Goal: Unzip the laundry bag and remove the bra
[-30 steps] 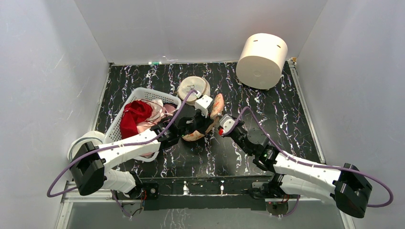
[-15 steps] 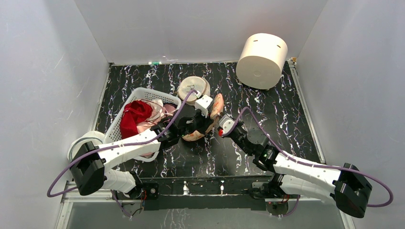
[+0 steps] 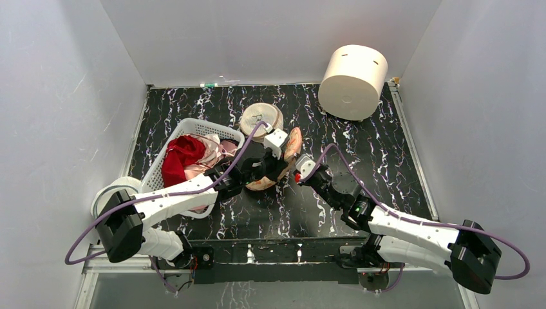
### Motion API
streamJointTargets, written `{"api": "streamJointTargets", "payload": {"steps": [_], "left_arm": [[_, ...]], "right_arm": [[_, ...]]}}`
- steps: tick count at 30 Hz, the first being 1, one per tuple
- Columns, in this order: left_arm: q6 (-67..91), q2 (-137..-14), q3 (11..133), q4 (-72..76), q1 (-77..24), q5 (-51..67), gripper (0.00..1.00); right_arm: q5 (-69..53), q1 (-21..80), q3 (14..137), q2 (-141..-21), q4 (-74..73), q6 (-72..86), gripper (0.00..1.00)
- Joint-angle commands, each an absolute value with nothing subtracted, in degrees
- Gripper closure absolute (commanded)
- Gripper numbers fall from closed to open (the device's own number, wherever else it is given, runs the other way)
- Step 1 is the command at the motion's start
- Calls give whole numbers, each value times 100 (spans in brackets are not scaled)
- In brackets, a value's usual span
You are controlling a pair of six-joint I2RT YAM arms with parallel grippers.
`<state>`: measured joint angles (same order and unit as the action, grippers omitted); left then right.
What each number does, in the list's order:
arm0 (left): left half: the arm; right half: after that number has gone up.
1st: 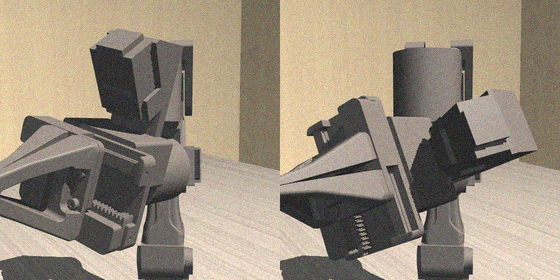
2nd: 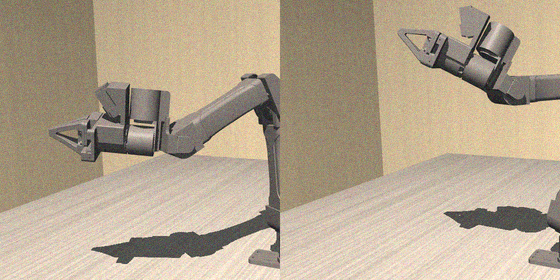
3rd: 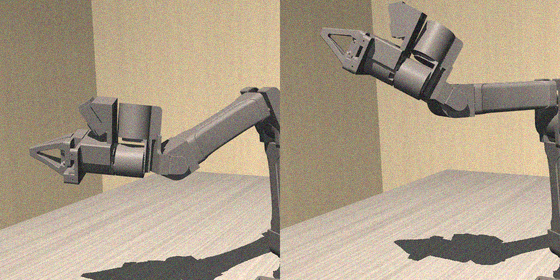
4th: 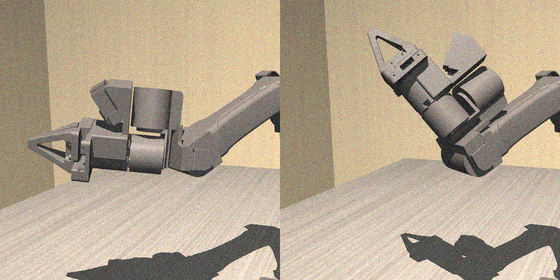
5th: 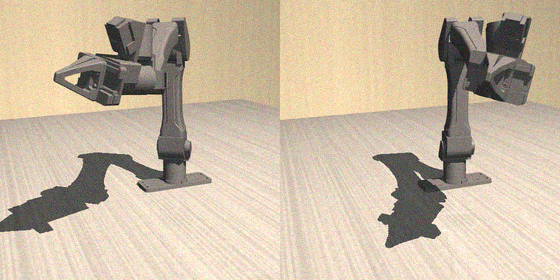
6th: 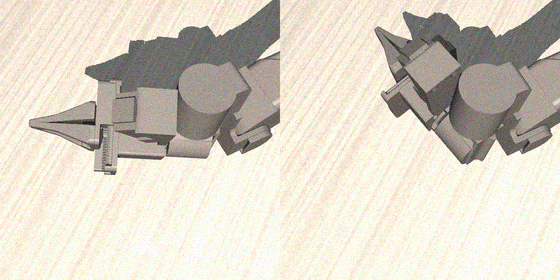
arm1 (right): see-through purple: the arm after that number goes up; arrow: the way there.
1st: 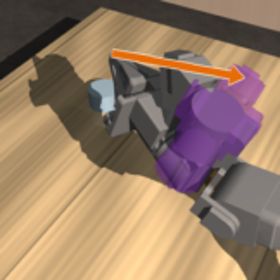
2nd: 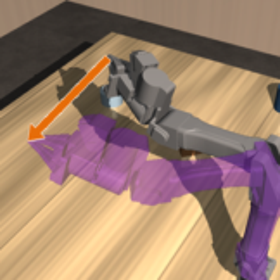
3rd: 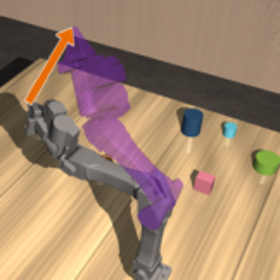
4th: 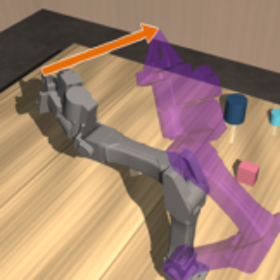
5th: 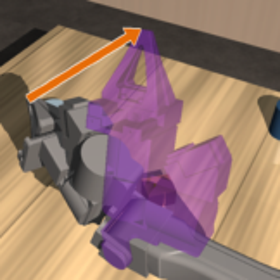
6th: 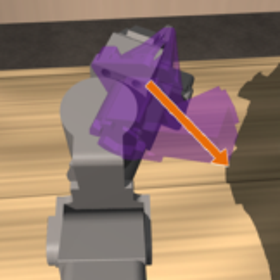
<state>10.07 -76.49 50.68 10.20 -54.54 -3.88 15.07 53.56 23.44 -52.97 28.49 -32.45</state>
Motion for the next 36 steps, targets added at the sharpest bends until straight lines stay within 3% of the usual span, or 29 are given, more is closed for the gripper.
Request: {"api": "streamJointTargets", "payload": {"steps": [1,14,25,32,36], "left_arm": [[1028,-7603,5266,1093,-5455,-309,100],[801,-7604,5275,1058,-5454,-425,100],[201,-7553,5122,1178,-5464,-421,100],[213,-7592,5205,1082,-5461,-599,100],[236,-7592,5207,1067,-5458,-653,100]], "right_arm": [[1556,5360,2452,-5209,3044,-3023,100],[1658,5055,2809,-5056,2154,-2006,100],[-123,2988,3585,-5332,887,-341,100],[-1798,2892,4002,-6085,484,240,100],[-1631,2892,3738,-5977,546,713,100]]}}
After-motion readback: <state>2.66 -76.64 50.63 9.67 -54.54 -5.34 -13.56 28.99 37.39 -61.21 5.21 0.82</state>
